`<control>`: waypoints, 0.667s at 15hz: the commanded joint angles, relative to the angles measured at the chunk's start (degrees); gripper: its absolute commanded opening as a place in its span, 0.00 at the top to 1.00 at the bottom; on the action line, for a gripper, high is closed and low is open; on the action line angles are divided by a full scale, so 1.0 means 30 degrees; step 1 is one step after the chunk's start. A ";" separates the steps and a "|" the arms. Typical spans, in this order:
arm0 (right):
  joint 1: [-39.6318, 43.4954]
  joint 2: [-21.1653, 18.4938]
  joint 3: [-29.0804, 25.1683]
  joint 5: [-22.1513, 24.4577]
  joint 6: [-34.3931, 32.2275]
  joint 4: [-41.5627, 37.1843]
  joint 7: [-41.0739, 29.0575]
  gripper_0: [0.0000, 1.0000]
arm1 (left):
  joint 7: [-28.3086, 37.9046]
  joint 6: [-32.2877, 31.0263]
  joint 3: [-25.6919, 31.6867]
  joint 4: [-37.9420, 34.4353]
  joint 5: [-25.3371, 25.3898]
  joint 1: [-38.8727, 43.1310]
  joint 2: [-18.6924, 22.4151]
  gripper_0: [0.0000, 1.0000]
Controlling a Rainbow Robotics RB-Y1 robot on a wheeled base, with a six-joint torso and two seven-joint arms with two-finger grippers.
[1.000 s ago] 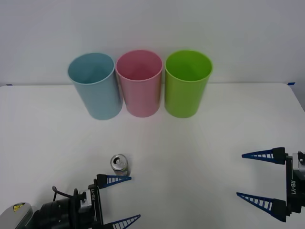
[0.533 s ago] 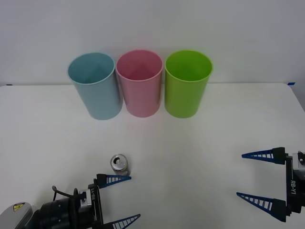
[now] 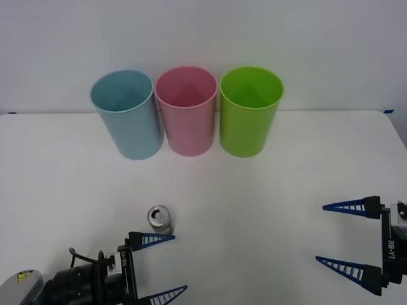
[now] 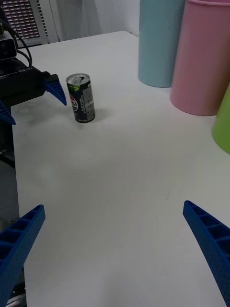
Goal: Put cans in the blue bin and PET bottles in the pink bin and trash in the green bin.
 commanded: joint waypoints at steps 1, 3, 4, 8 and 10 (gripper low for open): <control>0.0000 -0.0001 0.0000 0.0000 0.0000 -0.0001 0.0000 0.00 | 0.0166 -0.0155 0.0016 -0.0133 0.0085 0.0004 0.0289 0.00; 0.0000 -0.0001 0.0000 0.0000 0.0000 -0.0001 0.0000 0.00 | 0.0253 -0.0213 0.0016 -0.0192 0.0231 0.0004 0.0523 0.00; 0.0000 -0.0001 0.0000 0.0000 0.0000 -0.0001 0.0000 0.00 | 0.0341 -0.0213 0.0016 -0.0192 0.0319 0.0004 0.0640 0.00; 0.0000 -0.0001 0.0000 0.0000 0.0000 -0.0001 0.0000 0.00 | 0.0458 -0.0272 0.0016 -0.0192 0.0729 0.0033 0.1050 0.00; 0.0000 -0.0001 0.0000 0.0000 0.0000 -0.0001 0.0000 0.00 | 0.0517 -0.0272 0.0016 -0.0192 0.0964 0.0033 0.1255 0.00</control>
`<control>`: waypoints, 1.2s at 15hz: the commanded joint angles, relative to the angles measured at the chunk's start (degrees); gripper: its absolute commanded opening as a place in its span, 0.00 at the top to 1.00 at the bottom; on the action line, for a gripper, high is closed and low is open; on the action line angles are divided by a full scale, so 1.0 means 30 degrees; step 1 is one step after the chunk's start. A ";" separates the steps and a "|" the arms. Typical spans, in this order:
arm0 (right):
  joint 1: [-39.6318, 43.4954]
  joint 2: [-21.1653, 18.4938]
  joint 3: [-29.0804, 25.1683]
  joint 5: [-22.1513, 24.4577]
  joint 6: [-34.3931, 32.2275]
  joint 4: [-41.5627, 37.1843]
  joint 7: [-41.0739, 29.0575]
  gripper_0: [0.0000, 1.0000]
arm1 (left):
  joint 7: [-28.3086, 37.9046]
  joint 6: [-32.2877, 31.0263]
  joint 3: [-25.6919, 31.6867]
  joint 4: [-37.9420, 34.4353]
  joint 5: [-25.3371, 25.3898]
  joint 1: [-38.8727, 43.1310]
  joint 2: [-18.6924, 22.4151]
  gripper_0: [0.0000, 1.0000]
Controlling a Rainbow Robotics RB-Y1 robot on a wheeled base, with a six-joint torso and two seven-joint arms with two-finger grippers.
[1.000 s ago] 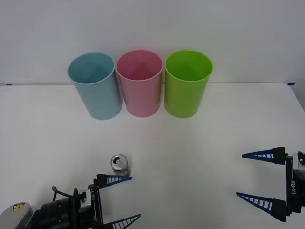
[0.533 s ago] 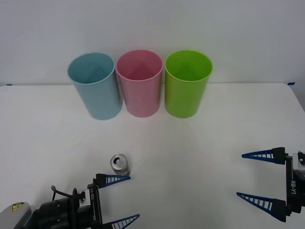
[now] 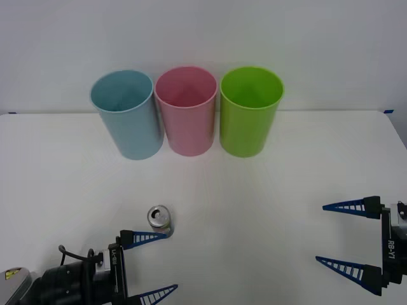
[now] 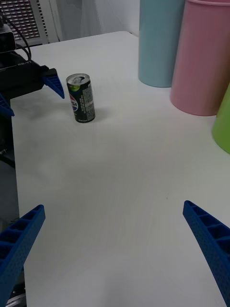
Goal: Put cans in the blue bin and PET bottles in the pink bin and trash in the green bin.
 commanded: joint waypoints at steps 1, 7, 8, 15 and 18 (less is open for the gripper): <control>0.0000 -0.0001 0.0000 0.0000 0.0000 -0.0001 0.0000 0.00 | 0.0082 -0.0005 0.0000 -0.0003 0.0308 0.0004 0.0338 0.00; 0.0000 -0.0001 0.0000 0.0000 0.0000 -0.0001 0.0000 0.00 | 0.0346 -0.0005 0.0000 -0.0003 0.0923 0.0004 0.1041 0.00; 0.0000 -0.0001 0.0000 0.0000 0.0000 -0.0001 0.0000 0.00 | 0.0404 -0.0034 0.0000 -0.0003 0.1069 0.0004 0.1305 0.00; 0.0000 -0.0001 0.0000 0.0000 0.0000 -0.0001 0.0000 0.00 | 0.0844 -0.0093 0.0000 0.0027 0.2066 0.0033 0.2477 0.00; 0.0000 -0.0001 0.0000 0.0000 0.0000 -0.0001 0.0000 0.00 | 0.0961 -0.0093 0.0293 0.0027 0.2359 0.0151 0.2799 0.00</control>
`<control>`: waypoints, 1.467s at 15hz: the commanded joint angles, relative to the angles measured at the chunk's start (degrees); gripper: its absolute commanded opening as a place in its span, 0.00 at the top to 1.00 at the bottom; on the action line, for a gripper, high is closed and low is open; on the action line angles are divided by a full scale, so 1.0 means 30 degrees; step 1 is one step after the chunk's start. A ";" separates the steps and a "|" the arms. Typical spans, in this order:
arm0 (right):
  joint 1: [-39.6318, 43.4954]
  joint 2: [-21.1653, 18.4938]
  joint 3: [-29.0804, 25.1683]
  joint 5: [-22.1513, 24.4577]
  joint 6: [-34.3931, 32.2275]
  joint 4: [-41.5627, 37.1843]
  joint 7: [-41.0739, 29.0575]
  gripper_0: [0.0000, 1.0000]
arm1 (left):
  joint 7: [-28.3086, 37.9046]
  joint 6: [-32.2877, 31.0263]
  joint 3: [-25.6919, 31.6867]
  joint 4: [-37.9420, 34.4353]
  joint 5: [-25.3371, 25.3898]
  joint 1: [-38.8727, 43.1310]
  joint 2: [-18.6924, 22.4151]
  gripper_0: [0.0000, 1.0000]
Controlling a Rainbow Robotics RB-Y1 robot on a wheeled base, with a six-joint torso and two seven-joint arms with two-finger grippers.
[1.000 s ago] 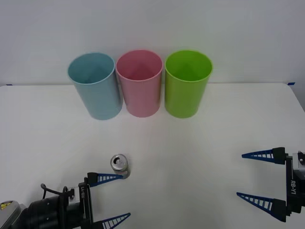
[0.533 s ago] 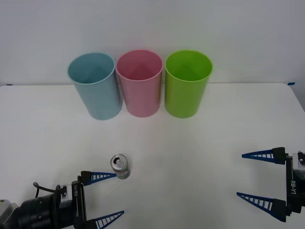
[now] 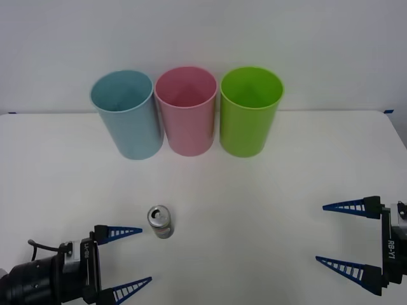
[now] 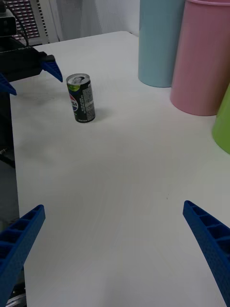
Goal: Put cans in the blue bin and PET bottles in the pink bin and trash in the green bin.
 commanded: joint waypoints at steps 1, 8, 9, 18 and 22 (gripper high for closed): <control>0.0000 -0.0001 0.0000 0.0000 0.0000 0.0000 0.0000 0.00 | 0.0112 0.0006 0.0414 0.0006 0.0121 0.0100 0.0222 0.00; 0.0000 -0.0001 0.0000 0.0000 0.0000 0.0000 0.0000 0.00 | 0.0258 0.0006 0.1615 -0.0023 0.0092 0.0569 0.0310 0.00; 0.0000 -0.0001 0.0000 0.0000 0.0000 0.0000 0.0000 0.00 | 0.0288 0.0006 0.1791 -0.0023 0.0092 0.0686 0.0339 0.00; 0.0000 -0.0001 0.0000 0.0000 0.0000 0.0000 0.0000 0.00 | 0.0346 0.0064 0.3109 0.0006 0.0092 0.1301 0.0369 0.00; 0.0000 -0.0001 0.0000 0.0000 0.0000 0.0000 0.0000 0.00 | 0.0346 0.0064 0.3197 0.0006 0.0121 0.1360 0.0369 0.00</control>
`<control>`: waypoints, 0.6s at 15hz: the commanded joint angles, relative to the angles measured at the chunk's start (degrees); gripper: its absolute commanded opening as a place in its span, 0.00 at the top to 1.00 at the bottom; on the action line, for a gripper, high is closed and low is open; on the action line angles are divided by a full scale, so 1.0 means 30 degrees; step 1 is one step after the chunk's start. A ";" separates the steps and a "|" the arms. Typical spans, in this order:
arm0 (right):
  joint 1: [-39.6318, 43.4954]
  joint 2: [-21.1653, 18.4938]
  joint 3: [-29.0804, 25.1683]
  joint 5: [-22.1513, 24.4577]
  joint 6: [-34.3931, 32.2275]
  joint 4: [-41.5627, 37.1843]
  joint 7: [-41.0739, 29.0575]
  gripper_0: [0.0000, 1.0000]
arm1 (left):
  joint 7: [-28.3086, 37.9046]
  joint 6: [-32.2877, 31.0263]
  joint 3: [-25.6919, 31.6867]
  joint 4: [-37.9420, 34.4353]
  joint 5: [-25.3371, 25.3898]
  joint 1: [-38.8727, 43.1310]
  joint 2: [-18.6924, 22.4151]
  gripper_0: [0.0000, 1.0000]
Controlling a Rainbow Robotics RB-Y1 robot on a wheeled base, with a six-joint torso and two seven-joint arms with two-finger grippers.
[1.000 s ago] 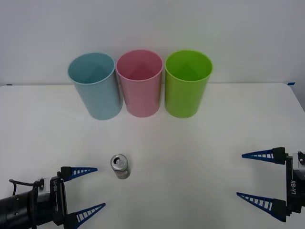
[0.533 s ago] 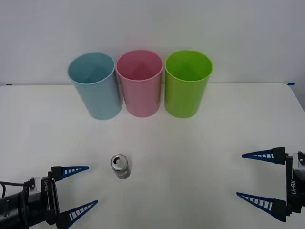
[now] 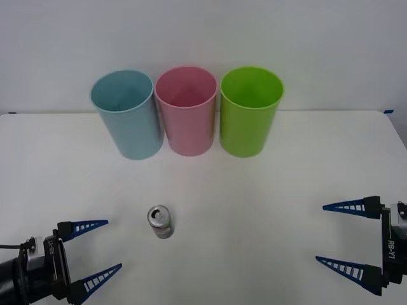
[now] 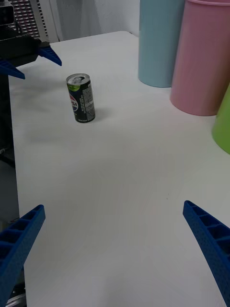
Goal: Put cans in the blue bin and PET bottles in the pink bin and trash in the green bin.
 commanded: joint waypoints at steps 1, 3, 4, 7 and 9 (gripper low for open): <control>0.0000 0.0000 0.0000 0.0000 0.0000 0.0000 0.0000 0.00 | -0.0001 0.0004 0.0020 -0.0009 -0.0007 0.0003 -0.0011 0.00; 0.0000 0.0000 0.0000 0.0000 0.0000 0.0000 0.0000 0.00 | -0.0001 0.0063 0.0020 0.0020 -0.0007 -0.0027 0.0018 0.00; 0.0000 0.0000 0.0000 0.0000 0.0000 0.0000 0.0000 0.00 | -0.0001 0.0092 -0.0010 -0.0009 -0.0036 0.0003 -0.0011 0.00; 0.0000 0.0000 0.0000 0.0000 0.0000 0.0000 0.0000 0.00 | 0.0029 0.0121 -0.0010 0.0020 -0.0270 -0.0056 -0.0011 0.00; 0.0000 0.0000 0.0000 0.0000 0.0000 0.0000 0.0000 0.00 | 0.0087 0.0151 -0.0010 0.0020 -0.0446 -0.0115 -0.0129 0.00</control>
